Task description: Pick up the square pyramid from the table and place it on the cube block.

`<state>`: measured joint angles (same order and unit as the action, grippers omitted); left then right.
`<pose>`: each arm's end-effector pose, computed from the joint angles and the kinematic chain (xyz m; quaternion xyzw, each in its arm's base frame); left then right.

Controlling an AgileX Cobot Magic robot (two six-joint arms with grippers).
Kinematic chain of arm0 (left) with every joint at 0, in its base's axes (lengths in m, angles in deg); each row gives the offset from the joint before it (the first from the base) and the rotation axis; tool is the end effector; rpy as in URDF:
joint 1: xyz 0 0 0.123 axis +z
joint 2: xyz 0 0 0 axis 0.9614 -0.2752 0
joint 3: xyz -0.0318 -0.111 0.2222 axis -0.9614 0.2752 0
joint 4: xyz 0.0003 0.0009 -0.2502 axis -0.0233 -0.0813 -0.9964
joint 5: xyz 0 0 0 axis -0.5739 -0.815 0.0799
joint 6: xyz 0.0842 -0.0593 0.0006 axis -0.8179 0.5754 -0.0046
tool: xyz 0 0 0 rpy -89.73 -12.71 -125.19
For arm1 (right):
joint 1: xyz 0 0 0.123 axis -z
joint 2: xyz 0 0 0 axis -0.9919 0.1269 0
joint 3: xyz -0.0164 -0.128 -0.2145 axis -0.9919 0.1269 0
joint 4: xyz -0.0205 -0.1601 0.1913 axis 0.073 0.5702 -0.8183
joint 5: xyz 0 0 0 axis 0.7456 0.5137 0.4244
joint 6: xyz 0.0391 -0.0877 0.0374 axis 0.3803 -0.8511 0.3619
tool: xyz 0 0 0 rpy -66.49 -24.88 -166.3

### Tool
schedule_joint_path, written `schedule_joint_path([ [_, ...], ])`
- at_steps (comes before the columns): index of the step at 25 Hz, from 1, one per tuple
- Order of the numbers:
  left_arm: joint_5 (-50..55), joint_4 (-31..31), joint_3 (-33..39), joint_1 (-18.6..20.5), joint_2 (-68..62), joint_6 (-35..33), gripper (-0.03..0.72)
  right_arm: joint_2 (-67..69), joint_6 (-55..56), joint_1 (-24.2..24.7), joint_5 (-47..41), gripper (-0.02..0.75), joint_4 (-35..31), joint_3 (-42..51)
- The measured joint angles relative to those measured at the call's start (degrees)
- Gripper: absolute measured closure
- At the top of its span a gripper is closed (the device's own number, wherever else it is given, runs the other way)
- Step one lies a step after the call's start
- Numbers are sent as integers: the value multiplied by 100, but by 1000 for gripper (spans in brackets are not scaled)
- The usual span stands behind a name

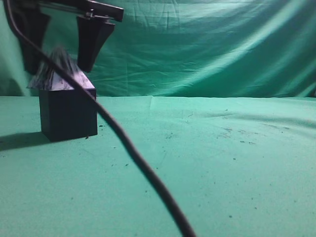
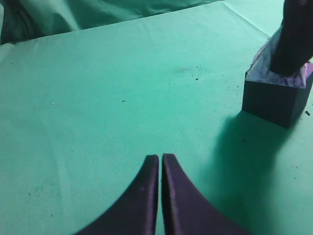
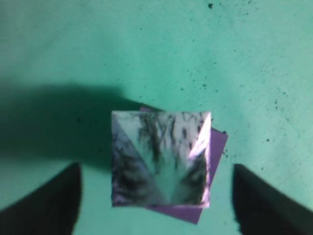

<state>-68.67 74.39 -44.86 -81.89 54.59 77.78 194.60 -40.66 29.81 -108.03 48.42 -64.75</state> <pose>0.0973 -0.0112 0.1722 0.0993 0.7891 0.0058 0.6062 0.2794 0.3673 0.2015 -0.4762 0.8648 0.0587 0.1479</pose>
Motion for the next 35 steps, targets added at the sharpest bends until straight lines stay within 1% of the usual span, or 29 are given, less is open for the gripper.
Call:
schedule_joint_path([
  [1,0,0,0,0,0,0,688,0,0,0,-95,181,-35,-54],
  [3,0,0,0,0,0,0,688,0,0,0,-331,92,-106,-243],
  [4,0,0,0,0,0,0,688,0,0,0,-388,75,-103,-381],
  [5,0,0,0,0,0,0,688,8,17,0,-417,92,-83,-516],
  [8,0,0,0,0,0,0,688,-78,397,0,-428,92,-25,-959],
  [10,0,0,0,0,0,0,688,-297,601,0,-437,292,-63,-1131],
  [12,0,0,0,0,0,0,688,-562,674,0,-473,518,-115,-1191],
  [13,0,0,0,0,0,0,688,-706,699,0,-471,608,-114,-1203],
  [15,0,0,0,0,0,0,688,-978,697,0,-498,668,-126,-1154],
  [16,0,0,0,0,0,0,688,-1137,711,0,-498,654,-126,-1063],
  [18,0,0,0,0,0,0,688,-1473,793,0,-498,654,-138,-711],
  [19,0,0,0,0,0,0,688,-1672,839,0,-517,696,-147,-518],
  [20,0,0,0,0,0,0,688,-1892,877,0,-510,680,-147,-264],
  [27,0,19,0,0,0,0,688,-3527,1151,0,-537,680,351,1459],
  [31,0,23,0,0,0,0,688,-4420,1198,0,-502,680,394,2488],
  [35,0,23,0,0,0,0,688,-5354,1211,0,-156,680,394,3529],
])
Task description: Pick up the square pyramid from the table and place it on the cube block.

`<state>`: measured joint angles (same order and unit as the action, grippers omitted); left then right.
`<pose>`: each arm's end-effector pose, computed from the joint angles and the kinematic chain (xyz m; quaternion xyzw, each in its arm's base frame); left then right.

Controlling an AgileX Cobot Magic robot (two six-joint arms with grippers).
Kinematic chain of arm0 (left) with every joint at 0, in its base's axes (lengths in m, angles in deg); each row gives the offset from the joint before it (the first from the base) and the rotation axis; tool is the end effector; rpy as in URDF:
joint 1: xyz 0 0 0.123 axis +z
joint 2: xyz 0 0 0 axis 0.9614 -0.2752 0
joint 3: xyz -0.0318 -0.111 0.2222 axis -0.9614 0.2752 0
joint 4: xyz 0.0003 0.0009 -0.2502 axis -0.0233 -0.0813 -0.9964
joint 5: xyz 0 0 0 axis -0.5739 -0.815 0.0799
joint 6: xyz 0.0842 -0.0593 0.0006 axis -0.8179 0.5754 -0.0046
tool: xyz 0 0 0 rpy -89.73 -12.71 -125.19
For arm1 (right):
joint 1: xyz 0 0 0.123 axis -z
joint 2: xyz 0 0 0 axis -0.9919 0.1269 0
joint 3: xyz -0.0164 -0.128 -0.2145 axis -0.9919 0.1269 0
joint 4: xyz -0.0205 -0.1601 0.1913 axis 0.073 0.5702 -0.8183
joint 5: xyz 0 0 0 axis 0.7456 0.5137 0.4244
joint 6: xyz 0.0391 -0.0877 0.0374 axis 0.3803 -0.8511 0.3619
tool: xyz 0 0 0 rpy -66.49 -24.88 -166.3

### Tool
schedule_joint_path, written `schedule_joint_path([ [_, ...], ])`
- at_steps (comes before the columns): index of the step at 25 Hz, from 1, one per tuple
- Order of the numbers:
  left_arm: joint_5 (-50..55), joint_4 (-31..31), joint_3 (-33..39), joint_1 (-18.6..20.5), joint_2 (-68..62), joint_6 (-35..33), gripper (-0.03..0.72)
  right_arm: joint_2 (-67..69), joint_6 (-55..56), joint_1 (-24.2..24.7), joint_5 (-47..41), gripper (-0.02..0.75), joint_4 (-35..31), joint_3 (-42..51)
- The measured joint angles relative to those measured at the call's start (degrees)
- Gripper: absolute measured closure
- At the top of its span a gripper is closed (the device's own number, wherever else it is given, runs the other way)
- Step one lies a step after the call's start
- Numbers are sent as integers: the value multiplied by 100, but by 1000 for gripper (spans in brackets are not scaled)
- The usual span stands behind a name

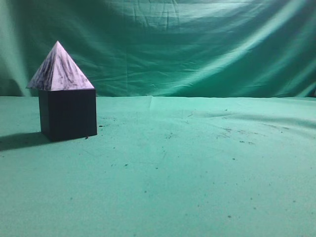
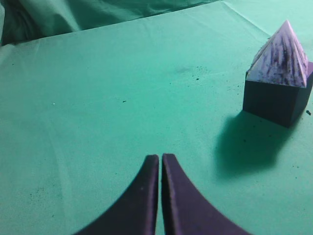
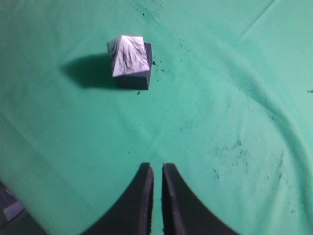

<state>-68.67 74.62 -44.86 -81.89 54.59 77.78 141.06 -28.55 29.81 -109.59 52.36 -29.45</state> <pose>0.0973 -0.0111 0.1723 0.1003 0.7889 0.0075 0.6062 0.1642 0.2040 0.3664 -0.3702 0.8781 0.1153 0.2803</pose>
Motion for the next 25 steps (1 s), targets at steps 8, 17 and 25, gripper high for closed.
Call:
schedule_joint_path([
  [8,0,9,0,0,0,0,688,-1658,10,0,-5,680,0,1312],
  [17,0,9,0,0,0,0,688,-2540,-743,0,-253,680,11,1453],
  [25,0,9,0,0,0,0,688,-4310,-992,1094,2102,680,35,3345],
])
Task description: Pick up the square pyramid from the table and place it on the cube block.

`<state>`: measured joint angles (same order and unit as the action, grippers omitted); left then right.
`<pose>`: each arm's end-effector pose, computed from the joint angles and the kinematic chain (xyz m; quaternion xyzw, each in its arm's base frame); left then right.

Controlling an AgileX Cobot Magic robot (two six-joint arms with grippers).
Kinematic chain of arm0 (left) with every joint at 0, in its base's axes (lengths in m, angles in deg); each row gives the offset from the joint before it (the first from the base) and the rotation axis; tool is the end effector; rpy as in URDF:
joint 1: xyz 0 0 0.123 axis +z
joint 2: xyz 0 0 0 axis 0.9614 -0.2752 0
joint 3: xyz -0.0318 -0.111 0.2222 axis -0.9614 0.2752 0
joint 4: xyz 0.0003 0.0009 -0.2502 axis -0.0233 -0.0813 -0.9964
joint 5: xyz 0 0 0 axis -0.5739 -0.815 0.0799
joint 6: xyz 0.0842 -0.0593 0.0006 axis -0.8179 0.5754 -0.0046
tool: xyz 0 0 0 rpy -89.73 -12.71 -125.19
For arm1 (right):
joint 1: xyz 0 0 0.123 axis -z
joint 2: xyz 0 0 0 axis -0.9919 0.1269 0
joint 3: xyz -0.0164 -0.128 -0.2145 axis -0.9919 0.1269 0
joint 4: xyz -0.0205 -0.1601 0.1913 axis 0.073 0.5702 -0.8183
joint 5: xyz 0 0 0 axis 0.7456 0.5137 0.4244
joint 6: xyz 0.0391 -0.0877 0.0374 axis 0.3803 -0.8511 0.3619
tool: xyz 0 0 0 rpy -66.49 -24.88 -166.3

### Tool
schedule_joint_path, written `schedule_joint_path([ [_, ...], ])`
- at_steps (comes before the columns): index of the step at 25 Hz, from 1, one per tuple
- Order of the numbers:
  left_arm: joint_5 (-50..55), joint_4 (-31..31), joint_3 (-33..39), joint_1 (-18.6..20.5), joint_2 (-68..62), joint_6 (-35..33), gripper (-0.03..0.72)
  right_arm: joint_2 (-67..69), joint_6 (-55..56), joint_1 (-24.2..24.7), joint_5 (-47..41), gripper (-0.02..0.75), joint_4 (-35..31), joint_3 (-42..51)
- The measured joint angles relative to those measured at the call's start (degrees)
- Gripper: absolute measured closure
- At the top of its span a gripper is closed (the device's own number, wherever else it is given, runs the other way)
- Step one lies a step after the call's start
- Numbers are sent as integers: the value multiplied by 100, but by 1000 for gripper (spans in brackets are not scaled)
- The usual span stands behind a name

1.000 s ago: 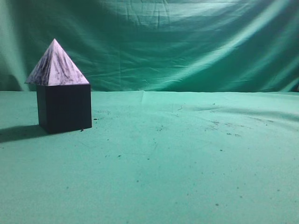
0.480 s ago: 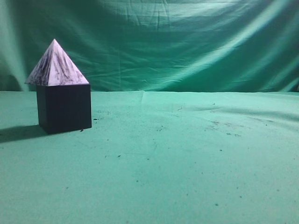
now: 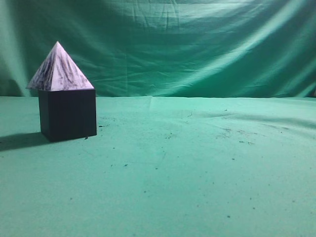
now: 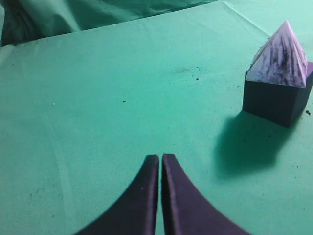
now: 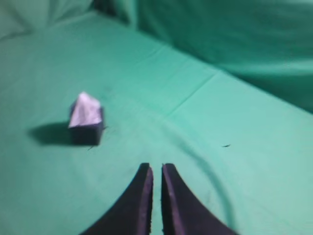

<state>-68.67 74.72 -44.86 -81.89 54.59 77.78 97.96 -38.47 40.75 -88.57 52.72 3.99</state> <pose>0.0973 -0.0110 0.1723 0.1008 0.7889 0.0082 0.6062 0.0935 0.0750 0.3565 -0.3238 0.7745 0.1419 0.5245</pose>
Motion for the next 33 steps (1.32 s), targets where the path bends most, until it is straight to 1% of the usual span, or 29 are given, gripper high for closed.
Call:
schedule_joint_path([
  [2,0,0,0,0,0,0,688,-490,0,451,438,680,0,535],
  [6,0,0,0,0,0,0,688,-1410,0,1308,1017,680,-52,1488],
  [11,0,0,0,0,0,0,688,-2514,0,2576,2020,680,-103,2838],
  [15,0,0,0,0,0,0,688,-3036,10,3559,2730,680,-220,3876],
  [18,0,0,0,0,0,0,688,-3070,10,4088,3053,680,-372,4494],
  [19,0,0,0,0,0,0,688,-3070,10,4196,3127,680,-425,4675],
  [22,0,0,0,0,0,0,688,-3070,10,4295,3148,680,-591,4961],
  [26,0,0,0,0,0,0,688,-3070,10,4309,2701,680,-629,4974],
  [33,0,0,0,0,0,0,688,-3070,10,4309,2563,680,-637,4986],
])
